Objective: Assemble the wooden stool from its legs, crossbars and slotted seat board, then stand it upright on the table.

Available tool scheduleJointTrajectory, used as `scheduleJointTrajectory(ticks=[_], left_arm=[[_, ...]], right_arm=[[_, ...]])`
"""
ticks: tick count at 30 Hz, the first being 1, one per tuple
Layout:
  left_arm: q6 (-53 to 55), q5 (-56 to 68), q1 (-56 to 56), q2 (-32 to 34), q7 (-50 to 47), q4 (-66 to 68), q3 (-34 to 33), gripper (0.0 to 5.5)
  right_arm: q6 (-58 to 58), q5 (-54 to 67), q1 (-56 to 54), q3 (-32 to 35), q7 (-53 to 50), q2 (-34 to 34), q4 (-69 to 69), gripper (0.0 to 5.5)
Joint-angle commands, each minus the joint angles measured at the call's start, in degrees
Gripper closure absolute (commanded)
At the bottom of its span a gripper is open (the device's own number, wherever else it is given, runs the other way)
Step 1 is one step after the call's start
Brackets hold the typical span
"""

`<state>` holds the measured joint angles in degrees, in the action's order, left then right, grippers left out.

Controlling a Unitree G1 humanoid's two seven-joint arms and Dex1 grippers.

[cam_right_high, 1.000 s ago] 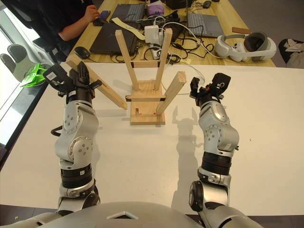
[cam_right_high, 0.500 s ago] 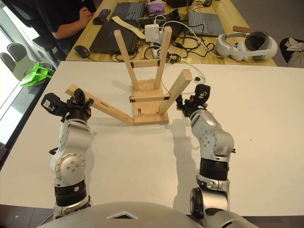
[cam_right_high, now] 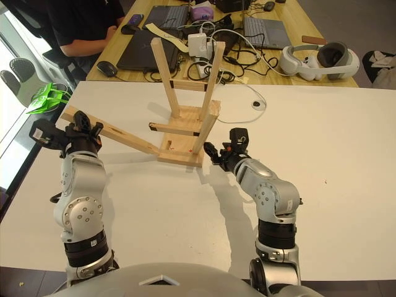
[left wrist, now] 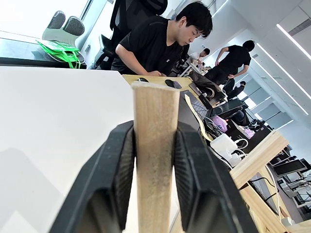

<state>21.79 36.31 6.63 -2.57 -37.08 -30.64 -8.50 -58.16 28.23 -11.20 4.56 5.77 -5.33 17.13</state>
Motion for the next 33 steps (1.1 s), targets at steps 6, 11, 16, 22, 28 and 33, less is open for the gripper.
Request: scheduleJointTrajectory(ticks=[6, 11, 16, 22, 28, 33], left_arm=[[-2.33, -3.53, 0.39, -5.67, 5.13, 4.73, 3.1, 4.48], [-5.15, -2.46, 0.68, -6.86, 8.33, 9.5, 3.56, 4.48], [-6.89, 0.04, 2.15, -7.84, 10.12, 10.97, 3.99, 4.48], [-5.94, 2.34, 2.92, -5.52, 8.34, 5.97, 2.6, 4.48], [-5.11, 4.08, 3.9, -4.75, 7.27, 4.01, 1.43, 4.48], [-5.77, 4.01, 1.5, -6.66, 8.65, 5.67, 3.74, 4.48]], right_arm=[[0.65, -1.59, -1.31, 0.79, -0.57, -0.63, -1.22, 1.76], [4.01, -2.34, -3.31, 4.48, -2.8, 0.54, -3.54, 1.76], [4.33, -2.29, -3.6, 4.77, -2.95, 0.85, -4.24, 1.76], [3.98, -2.39, -3.04, 4.71, -3.03, 0.96, -4.24, 1.76], [3.8, -2.35, -3.12, 4.55, -2.96, 1.18, -4.19, 1.76], [3.64, -2.29, -3.73, 4.49, -2.68, 0.93, -4.59, 1.76]])
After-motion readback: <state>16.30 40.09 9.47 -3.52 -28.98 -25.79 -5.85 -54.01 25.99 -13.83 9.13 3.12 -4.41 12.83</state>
